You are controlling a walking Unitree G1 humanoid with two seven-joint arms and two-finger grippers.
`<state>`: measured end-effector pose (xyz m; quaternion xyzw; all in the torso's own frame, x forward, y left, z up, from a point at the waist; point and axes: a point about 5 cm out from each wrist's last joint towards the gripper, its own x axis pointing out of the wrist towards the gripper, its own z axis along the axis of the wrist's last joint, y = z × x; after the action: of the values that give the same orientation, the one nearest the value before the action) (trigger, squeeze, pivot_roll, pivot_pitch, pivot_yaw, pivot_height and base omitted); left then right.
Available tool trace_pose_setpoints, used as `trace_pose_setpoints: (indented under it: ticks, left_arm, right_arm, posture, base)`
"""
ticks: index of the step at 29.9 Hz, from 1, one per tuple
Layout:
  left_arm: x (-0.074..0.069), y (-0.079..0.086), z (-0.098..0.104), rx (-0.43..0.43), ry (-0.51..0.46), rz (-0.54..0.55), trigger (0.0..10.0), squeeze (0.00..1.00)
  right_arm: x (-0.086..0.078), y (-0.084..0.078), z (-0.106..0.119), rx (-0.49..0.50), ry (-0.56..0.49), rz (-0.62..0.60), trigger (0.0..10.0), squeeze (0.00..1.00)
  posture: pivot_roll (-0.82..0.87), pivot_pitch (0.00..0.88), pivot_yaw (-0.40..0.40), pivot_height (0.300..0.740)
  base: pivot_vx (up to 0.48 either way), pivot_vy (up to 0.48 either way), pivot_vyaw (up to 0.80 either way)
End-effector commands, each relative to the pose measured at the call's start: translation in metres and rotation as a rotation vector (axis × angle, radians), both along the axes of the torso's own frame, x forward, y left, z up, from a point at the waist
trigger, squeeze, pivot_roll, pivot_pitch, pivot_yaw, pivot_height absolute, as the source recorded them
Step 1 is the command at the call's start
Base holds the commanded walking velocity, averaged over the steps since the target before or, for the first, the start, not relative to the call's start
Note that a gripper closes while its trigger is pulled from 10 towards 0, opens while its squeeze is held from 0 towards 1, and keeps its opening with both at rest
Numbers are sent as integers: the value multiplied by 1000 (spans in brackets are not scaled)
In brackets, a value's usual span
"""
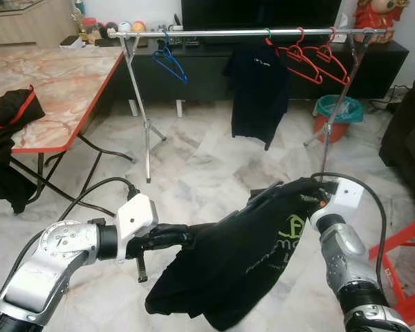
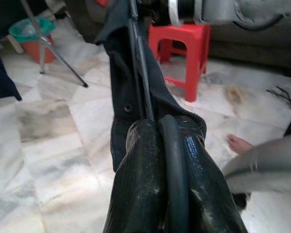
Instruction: Hang hanger
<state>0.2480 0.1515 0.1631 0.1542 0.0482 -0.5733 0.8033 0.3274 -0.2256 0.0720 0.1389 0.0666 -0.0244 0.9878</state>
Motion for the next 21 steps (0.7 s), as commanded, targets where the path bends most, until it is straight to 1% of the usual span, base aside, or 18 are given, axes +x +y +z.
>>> trace_pose_setpoints:
  ticks: [1, 4, 5, 6, 8, 10, 11, 14, 16, 17, 19, 20, 21]
  left_arm:
    - [9, 5, 11, -19, -68, 68, 10000, 0]
    - [22, 3, 21, -105, -129, 164, 10000, 0]
    - [22, 3, 21, -105, -129, 164, 10000, 0]
    - [30, -2, 29, -209, -141, 227, 10000, 0]
    - [33, -7, 34, -275, -145, 253, 10000, 0]
    - [34, -16, 37, -327, -139, 251, 10000, 0]
    - [34, -17, 37, -331, -138, 250, 10000, 0]
    - [31, -31, 34, -374, -100, 220, 10000, 0]
    - [33, -38, 33, -396, -91, 224, 10000, 0]
    - [36, -44, 34, -433, -88, 249, 10000, 0]
    - [44, -48, 38, -497, -98, 314, 10000, 0]
    - [51, -51, 43, -538, -123, 372, 10000, 0]
    - [53, -51, 45, -547, -137, 393, 10000, 0]
  right_arm:
    - [-1, -12, 3, 2, -10, -55, 0, 0]
    - [-3, -1, -5, -3, 18, 5, 0, 0]
    - [-3, -1, -5, -3, 18, 5, 0, 0]
    - [-6, 8, -14, -6, 59, 53, 0, 0]
    - [-9, 13, -22, -9, 98, 82, 0, 0]
    - [-12, 20, -27, 3, 110, 121, 0, 0]
    - [-12, 21, -27, 6, 109, 125, 0, 0]
    - [-14, 31, -29, 20, 101, 197, 0, 0]
    - [-14, 35, -29, 36, 92, 224, 0, 0]
    - [-15, 40, -29, 40, 86, 253, 0, 0]
    - [-16, 45, -30, 49, 83, 286, 0, 0]
    - [-18, 49, -32, 48, 89, 315, 0, 0]
    - [-18, 50, -33, 43, 91, 324, 0, 0]
  posture:
    - [-76, 0, 9, 740]
    - [-76, 0, 9, 740]
    - [-76, 0, 9, 740]
    - [-76, 0, 9, 740]
    - [-76, 0, 9, 740]
    - [-76, 0, 8, 740]
    - [-76, 0, 8, 740]
    - [-79, 0, 9, 740]
    - [-83, 0, 14, 740]
    - [-83, 0, 14, 740]
    - [-86, 0, 16, 740]
    - [-86, 0, 16, 740]
    - [-86, 0, 16, 740]
  base:
    - [0, 0, 0]
    - [0, 0, 0]
    - [0, 0, 0]
    - [0, 0, 0]
    - [0, 0, 0]
    - [0, 0, 0]
    - [0, 0, 0]
    - [0, 0, 0]
    - [0, 0, 0]
    - [0, 0, 0]
    - [0, 0, 0]
    - [0, 0, 0]
    - [0, 0, 0]
